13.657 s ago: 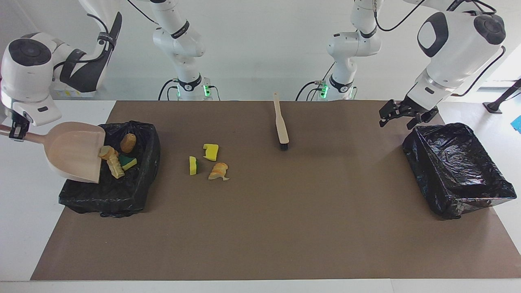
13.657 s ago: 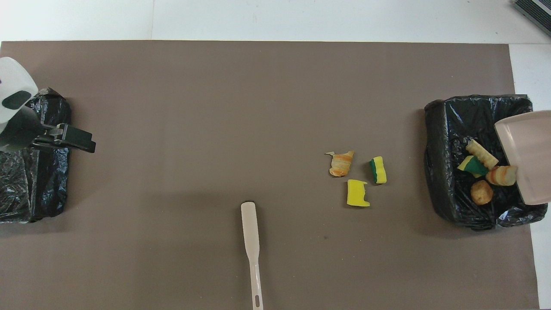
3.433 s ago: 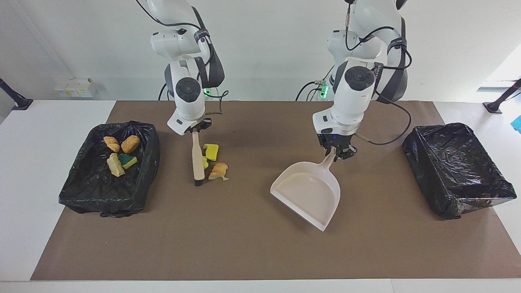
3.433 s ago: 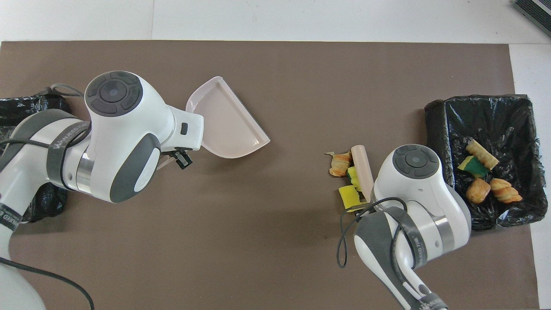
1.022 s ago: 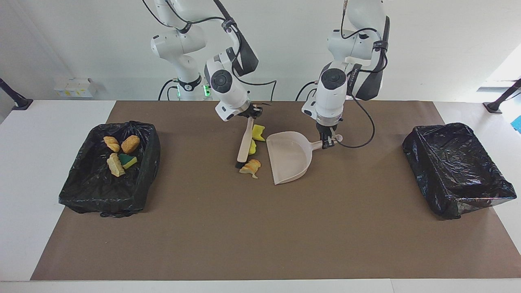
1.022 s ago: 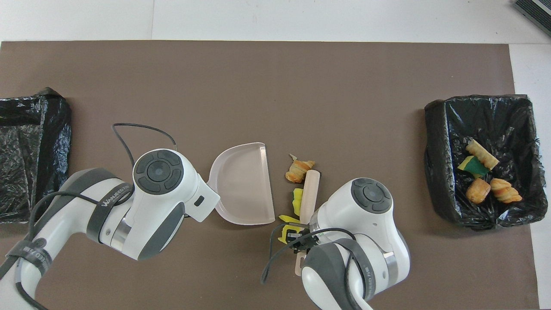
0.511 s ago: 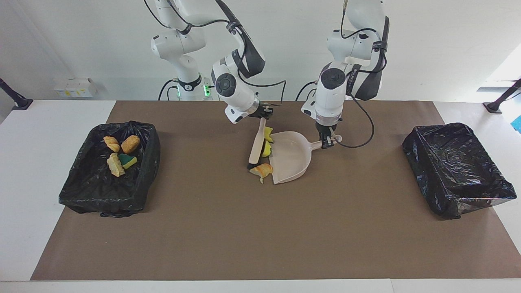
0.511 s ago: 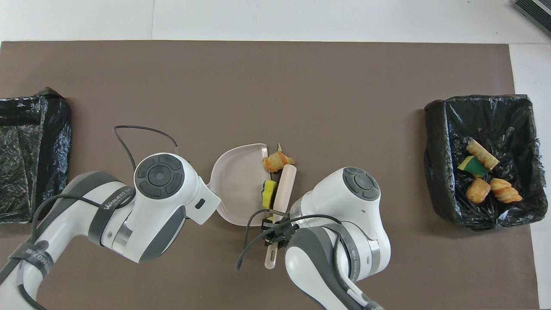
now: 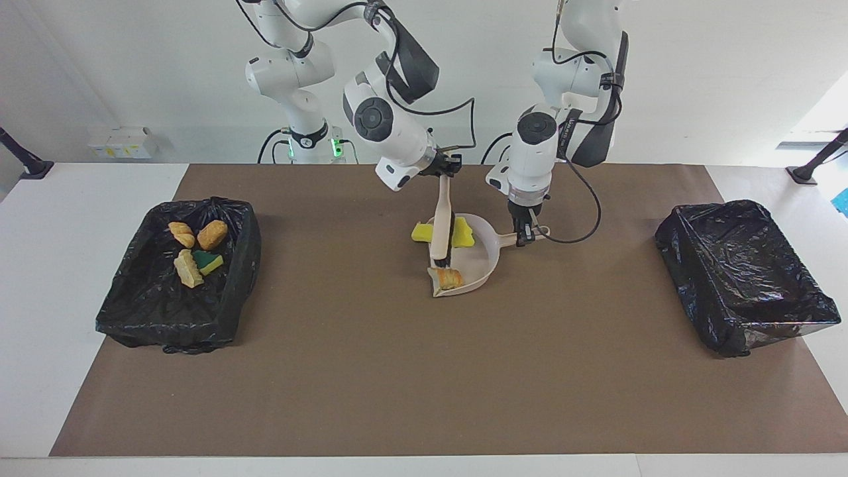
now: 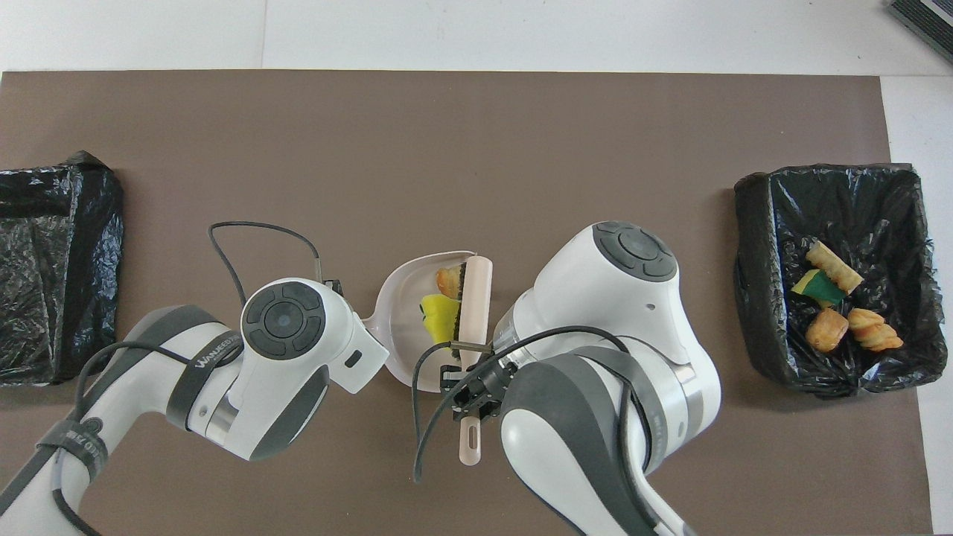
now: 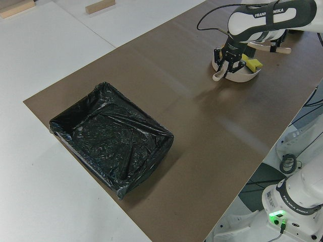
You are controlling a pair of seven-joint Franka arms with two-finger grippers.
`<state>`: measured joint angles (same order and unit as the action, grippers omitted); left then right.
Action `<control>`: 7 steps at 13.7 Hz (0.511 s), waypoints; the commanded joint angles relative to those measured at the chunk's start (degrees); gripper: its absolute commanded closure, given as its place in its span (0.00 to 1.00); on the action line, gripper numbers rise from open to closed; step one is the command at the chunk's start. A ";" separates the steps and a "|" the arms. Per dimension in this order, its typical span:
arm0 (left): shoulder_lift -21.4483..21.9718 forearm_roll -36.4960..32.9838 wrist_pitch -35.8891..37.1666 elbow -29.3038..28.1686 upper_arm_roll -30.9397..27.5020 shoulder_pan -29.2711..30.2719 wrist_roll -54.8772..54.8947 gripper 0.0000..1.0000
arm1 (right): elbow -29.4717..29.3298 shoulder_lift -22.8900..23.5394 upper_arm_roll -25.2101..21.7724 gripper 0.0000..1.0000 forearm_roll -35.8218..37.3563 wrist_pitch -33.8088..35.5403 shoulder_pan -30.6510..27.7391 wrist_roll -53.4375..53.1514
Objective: Sweep and dump trash in bin
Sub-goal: 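Push the debris deeper into the dustpan with the right gripper's brush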
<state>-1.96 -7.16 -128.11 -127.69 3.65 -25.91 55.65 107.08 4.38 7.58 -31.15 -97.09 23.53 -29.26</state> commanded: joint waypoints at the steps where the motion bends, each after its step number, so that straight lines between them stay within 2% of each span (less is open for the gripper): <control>1: 0.03 -0.49 -2.50 -1.51 -0.57 -0.63 -0.02 1.00 | 0.15 -1.83 0.42 1.00 5.29 3.47 -1.12 -0.37; 2: 0.03 -0.49 -2.41 -1.51 -0.57 -0.63 -0.02 1.00 | 1.37 -3.40 0.68 1.00 8.88 4.53 -0.77 -0.19; 4: 0.03 -0.49 -2.41 -1.51 -0.57 -0.46 0.07 1.00 | 8.89 -8.04 0.95 1.00 14.87 5.50 -0.24 1.21; 6: 0.03 -0.49 -2.32 -1.59 -0.57 -0.46 0.25 1.00 | 16.11 -9.30 1.03 1.00 17.26 4.54 2.82 1.40; 7: 0.12 -0.49 -2.24 -1.77 -0.57 -0.46 0.25 1.00 | 17.71 -9.21 1.03 1.00 17.70 4.02 3.45 1.22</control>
<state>-1.96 -7.16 -128.16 -127.75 3.61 -25.91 55.68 117.89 -1.86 8.31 -15.53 -90.65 25.28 -28.80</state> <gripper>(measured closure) 0.687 0.740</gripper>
